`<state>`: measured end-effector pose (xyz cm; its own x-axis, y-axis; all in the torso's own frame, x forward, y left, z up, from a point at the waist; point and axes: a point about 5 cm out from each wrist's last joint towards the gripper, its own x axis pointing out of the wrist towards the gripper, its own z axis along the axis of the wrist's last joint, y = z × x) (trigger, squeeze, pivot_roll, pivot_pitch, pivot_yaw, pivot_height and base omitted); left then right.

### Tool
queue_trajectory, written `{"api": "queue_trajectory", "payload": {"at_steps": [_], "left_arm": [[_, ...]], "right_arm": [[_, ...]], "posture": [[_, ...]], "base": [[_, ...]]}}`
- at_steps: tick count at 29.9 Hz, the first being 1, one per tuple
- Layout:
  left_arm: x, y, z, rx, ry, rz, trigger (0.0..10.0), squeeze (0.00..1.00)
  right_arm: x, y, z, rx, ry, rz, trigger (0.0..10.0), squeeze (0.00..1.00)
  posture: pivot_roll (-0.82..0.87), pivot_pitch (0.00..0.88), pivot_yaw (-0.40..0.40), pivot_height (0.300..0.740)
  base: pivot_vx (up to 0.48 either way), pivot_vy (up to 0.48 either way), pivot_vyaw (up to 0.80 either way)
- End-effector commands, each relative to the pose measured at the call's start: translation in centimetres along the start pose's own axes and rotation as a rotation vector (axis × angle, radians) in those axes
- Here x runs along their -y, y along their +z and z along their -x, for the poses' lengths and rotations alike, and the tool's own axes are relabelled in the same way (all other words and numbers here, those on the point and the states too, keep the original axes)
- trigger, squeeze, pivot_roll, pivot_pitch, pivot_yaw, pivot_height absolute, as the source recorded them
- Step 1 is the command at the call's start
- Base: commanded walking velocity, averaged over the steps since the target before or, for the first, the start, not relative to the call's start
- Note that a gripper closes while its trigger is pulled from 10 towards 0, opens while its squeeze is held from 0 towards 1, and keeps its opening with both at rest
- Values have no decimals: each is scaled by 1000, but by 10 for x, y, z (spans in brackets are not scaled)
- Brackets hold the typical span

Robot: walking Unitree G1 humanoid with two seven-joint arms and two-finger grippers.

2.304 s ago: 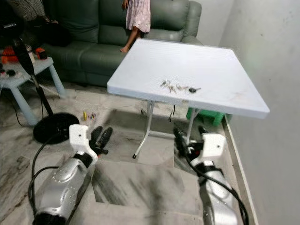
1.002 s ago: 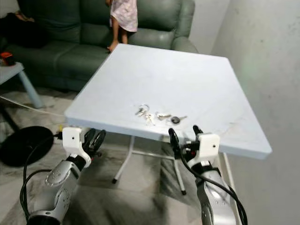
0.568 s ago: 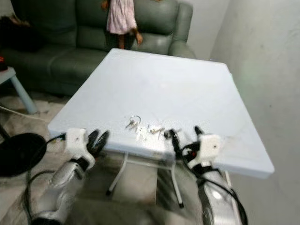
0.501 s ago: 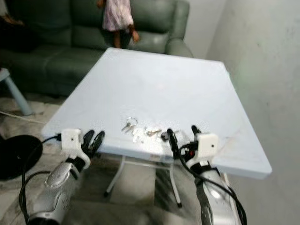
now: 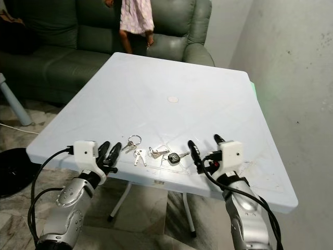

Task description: Hang keys on a hook

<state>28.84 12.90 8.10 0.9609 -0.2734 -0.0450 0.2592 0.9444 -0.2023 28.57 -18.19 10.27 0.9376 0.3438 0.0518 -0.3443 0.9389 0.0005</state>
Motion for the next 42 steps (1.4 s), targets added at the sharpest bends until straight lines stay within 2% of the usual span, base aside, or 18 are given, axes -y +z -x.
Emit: {"api": "queue_trajectory", "payload": {"at_steps": [1,5,10,14,16,21,24,27,36,42], "left_arm": [[6,5,-3,16,-19,-10,10000,0],[10,3,-1,14,-34,-6,10000,0],[14,1,0,8,-46,-8,10000,0],[19,0,0,7,-63,-8,10000,0],[23,-2,1,-1,-79,-9,10000,0],[25,-4,2,-8,-90,-9,10000,0],[26,-4,2,-10,-90,-11,10000,0],[27,-4,3,-11,-90,-9,10000,0],[29,-6,5,-17,-85,-9,10000,0],[29,-6,6,-16,-81,-7,10000,0]], "right_arm": [[6,0,-1,-18,23,37,10000,0],[10,1,-12,-41,99,85,10000,0],[13,0,-21,-76,146,79,10000,0],[11,0,-27,-92,214,93,10000,0],[8,-2,-30,-111,271,146,10000,0],[5,-4,-36,-135,308,214,10000,0],[3,-7,-38,-156,339,210,10000,0],[-2,-9,-41,-159,365,241,10000,0],[-24,-19,-41,-180,482,246,10000,0],[-31,-23,-43,-175,512,252,10000,0]], "posture": [[138,0,-75,736],[147,0,-82,736],[153,0,-87,736],[160,0,-92,736],[163,0,-95,736],[163,0,-98,736],[166,0,-100,736],[169,0,-104,736],[182,0,-117,736],[191,0,-123,736]], "base": [[0,0,0],[0,0,0],[0,0,0],[0,0,0],[0,0,0],[0,0,0],[0,0,0],[0,0,0],[0,0,0],[0,0,0]]}}
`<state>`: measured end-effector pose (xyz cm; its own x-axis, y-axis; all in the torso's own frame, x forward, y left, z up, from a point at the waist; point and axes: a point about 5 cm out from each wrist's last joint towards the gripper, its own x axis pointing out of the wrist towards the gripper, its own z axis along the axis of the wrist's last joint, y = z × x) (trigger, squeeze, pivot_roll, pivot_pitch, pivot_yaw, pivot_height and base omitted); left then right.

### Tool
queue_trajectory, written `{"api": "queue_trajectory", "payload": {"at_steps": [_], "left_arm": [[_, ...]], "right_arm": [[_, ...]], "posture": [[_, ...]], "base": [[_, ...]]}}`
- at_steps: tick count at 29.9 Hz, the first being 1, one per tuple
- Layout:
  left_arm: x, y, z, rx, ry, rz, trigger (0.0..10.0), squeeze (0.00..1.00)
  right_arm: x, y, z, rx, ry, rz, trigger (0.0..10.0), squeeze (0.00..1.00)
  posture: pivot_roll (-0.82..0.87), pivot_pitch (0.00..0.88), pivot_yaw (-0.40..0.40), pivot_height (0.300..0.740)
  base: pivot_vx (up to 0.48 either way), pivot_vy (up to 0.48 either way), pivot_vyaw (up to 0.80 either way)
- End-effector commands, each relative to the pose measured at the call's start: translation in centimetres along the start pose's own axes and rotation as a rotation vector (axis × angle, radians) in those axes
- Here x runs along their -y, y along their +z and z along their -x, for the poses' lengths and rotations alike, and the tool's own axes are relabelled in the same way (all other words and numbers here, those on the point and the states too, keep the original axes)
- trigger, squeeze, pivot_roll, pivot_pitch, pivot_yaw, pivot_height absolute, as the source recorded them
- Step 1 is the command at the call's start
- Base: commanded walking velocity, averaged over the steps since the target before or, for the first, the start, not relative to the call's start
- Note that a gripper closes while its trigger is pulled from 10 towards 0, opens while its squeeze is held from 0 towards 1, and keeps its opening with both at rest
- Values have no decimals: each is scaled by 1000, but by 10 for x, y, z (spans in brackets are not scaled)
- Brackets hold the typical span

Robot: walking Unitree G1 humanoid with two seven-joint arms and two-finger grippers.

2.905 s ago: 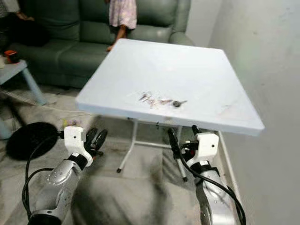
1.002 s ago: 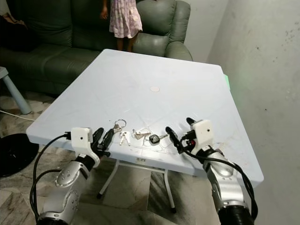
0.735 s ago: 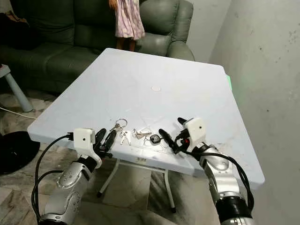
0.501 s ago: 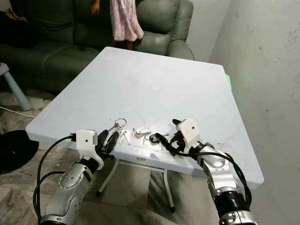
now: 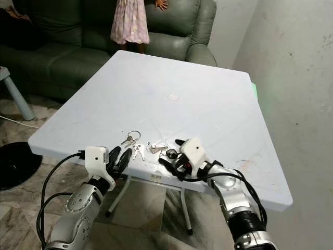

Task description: Hang keys on a hook

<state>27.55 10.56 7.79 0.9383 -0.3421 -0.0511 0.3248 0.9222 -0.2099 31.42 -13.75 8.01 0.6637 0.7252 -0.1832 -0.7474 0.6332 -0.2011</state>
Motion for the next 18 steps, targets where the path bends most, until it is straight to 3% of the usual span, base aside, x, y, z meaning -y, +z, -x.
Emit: {"api": "queue_trajectory", "payload": {"at_steps": [1,5,6,9,11,12,13,14,15,16,17,18], "left_arm": [[4,2,0,4,-10,-11,10000,0],[4,1,2,3,-4,-13,10000,0],[4,1,3,3,-1,-12,10000,0],[4,1,3,3,2,-11,10000,0],[4,1,4,3,4,-11,10000,0],[5,1,5,3,6,-10,10000,0],[4,1,5,3,8,-10,10000,0],[4,1,5,3,8,-9,10000,0],[5,0,6,3,10,-8,10000,0],[5,0,6,3,11,-8,10000,0],[5,0,6,3,12,-8,10000,0],[5,0,7,4,13,-7,10000,0]], "right_arm": [[0,2,-2,6,14,20,10000,0],[-6,3,-8,10,25,17,9725,0],[-8,3,-11,9,14,15,3451,0],[-11,2,-16,-10,18,6,4275,0],[-12,3,-17,-7,15,15,3686,0],[-12,3,-19,-17,11,21,2078,0],[-11,3,-20,-22,-1,30,2706,0],[-11,3,-20,-25,-9,37,2706,0],[-11,4,-22,-25,-11,39,0,0],[-11,4,-22,-25,-9,37,0,0],[-10,4,-23,-31,-21,45,1098,0],[-9,5,-24,-36,-35,53,39,0]], "posture": [[191,0,-123,736],[198,0,-128,736],[203,0,-130,736],[207,0,-134,736],[210,0,-135,736],[214,0,-138,736],[216,0,-140,736],[216,0,-140,736],[219,0,-142,736],[219,0,-142,736],[221,0,-145,736],[222,0,-146,736]], "base": [[0,0,0],[0,0,0],[0,0,0],[0,0,0],[0,0,0],[0,0,0],[0,0,0],[0,0,0],[0,0,0],[0,0,0],[0,0,0],[0,0,0]]}}
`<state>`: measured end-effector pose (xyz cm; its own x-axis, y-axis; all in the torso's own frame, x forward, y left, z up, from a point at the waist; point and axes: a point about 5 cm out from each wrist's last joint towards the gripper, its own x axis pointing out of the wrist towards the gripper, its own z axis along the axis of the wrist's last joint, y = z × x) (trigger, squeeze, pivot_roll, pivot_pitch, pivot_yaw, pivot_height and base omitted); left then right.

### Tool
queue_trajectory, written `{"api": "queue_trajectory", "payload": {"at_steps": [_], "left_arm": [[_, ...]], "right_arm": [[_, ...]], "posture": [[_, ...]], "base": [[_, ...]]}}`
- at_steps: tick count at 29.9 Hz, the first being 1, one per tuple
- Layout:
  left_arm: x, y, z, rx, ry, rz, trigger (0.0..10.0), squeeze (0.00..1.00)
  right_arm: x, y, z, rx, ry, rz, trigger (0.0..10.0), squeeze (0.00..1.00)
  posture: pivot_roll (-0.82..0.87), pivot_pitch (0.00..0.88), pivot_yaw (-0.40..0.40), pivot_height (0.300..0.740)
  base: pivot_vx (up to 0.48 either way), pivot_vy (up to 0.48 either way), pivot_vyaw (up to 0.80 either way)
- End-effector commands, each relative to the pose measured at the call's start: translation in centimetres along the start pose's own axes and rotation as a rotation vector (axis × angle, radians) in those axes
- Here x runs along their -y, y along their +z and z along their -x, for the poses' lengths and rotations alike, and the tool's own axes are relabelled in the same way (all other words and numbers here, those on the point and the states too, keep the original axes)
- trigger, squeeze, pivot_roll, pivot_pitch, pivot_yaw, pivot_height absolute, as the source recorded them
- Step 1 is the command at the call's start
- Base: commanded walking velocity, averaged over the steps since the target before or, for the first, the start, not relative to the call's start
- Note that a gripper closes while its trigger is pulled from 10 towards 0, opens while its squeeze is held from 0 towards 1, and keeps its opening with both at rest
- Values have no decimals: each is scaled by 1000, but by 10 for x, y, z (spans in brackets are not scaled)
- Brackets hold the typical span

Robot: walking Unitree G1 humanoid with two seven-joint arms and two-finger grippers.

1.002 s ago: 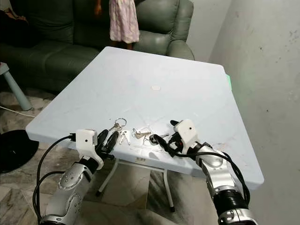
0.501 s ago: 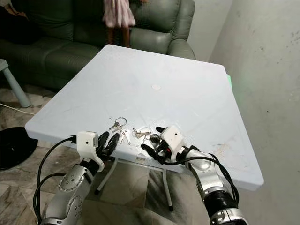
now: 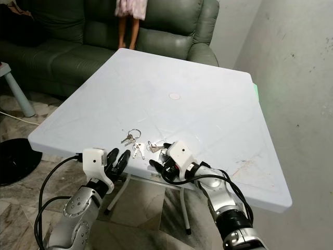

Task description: Hang keys on a hook

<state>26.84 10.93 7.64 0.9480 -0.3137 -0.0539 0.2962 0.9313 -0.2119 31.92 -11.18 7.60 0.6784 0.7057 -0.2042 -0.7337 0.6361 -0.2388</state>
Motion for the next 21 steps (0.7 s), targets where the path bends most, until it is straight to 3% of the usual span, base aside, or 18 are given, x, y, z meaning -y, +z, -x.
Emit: {"api": "queue_trajectory", "payload": {"at_steps": [1,21], "left_arm": [[6,2,-1,0,-17,-11,10000,0],[7,0,4,-3,4,-4,10000,0]], "right_arm": [[4,2,-1,-10,-16,17,39,0],[17,3,0,-2,-60,62,0,0]], "posture": [[222,0,-146,736],[238,0,-160,736]], "base": [[0,0,0],[0,0,0]]}}
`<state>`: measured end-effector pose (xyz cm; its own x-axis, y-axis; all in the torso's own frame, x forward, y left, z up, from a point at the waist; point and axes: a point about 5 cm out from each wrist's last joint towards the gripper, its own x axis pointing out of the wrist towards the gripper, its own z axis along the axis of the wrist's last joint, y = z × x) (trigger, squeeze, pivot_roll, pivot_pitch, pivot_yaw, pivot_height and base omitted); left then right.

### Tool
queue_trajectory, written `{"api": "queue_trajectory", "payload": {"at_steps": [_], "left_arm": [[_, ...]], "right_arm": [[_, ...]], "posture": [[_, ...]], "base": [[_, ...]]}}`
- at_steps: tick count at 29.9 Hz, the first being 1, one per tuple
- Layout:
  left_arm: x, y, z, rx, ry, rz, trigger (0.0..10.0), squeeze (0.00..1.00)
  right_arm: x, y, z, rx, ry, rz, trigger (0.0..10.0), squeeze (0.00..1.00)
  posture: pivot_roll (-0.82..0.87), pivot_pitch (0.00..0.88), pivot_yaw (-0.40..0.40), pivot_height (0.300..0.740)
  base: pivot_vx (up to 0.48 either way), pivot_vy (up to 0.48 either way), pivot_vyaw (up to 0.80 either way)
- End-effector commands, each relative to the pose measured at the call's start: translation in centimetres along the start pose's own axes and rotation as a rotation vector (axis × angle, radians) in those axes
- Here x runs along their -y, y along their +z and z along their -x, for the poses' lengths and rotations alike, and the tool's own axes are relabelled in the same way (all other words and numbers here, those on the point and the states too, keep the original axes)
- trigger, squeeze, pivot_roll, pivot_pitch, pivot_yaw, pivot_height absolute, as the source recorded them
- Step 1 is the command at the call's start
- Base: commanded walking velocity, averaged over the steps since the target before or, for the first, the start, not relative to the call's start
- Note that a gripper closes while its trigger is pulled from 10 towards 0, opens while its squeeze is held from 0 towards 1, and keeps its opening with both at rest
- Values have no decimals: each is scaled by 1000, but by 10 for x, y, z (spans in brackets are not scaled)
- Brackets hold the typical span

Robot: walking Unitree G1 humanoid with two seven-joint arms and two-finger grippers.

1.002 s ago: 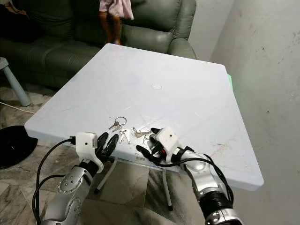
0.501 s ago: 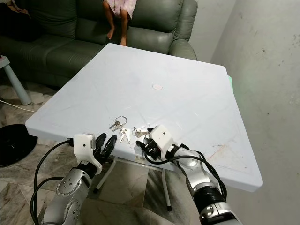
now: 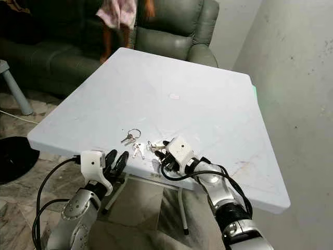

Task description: Hang keys on a hook

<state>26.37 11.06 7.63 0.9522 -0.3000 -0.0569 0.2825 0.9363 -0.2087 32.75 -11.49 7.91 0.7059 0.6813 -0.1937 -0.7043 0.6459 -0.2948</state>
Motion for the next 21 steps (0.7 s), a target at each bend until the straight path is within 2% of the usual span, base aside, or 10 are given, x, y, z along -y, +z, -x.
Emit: {"api": "queue_trajectory", "payload": {"at_steps": [1,4,5,6,10,12,13,16,17,21], "left_arm": [[7,1,-1,-2,-11,-2,10000,0],[7,1,0,-3,-11,-2,10000,0],[7,1,0,-3,-11,-2,10000,0],[7,1,0,-3,-11,-1,10000,0],[7,2,0,-2,-10,-1,10000,0],[6,2,0,-1,-10,-1,10000,0],[6,2,0,-1,-9,-1,10000,0],[6,2,0,-1,-10,-2,10000,0],[6,2,0,-1,-9,-2,10000,0],[6,3,-1,0,-8,-2,10000,0]], "right_arm": [[8,1,2,-3,-23,12,0,0],[9,1,2,-7,-21,12,667,0],[9,1,2,-7,-20,12,667,0],[10,0,2,-8,-20,14,78,0],[11,0,3,-9,-22,18,471,0],[11,0,3,-9,-20,25,0,0],[12,0,3,-9,-20,25,431,0],[12,0,3,-6,-19,25,745,0],[12,0,3,-2,-20,26,0,0],[13,0,3,-1,-22,21,0,0]], "posture": [[238,0,-160,736],[238,0,-159,736],[238,0,-159,736],[238,0,-159,736],[238,0,-159,736],[238,0,-159,736],[238,0,-159,736],[239,0,-158,736],[239,0,-158,736],[238,0,-158,736]], "base": [[0,0,0],[0,0,0],[0,0,0],[0,0,0],[0,0,0],[0,0,0],[0,0,0],[0,0,0],[0,0,0],[0,0,0]]}}
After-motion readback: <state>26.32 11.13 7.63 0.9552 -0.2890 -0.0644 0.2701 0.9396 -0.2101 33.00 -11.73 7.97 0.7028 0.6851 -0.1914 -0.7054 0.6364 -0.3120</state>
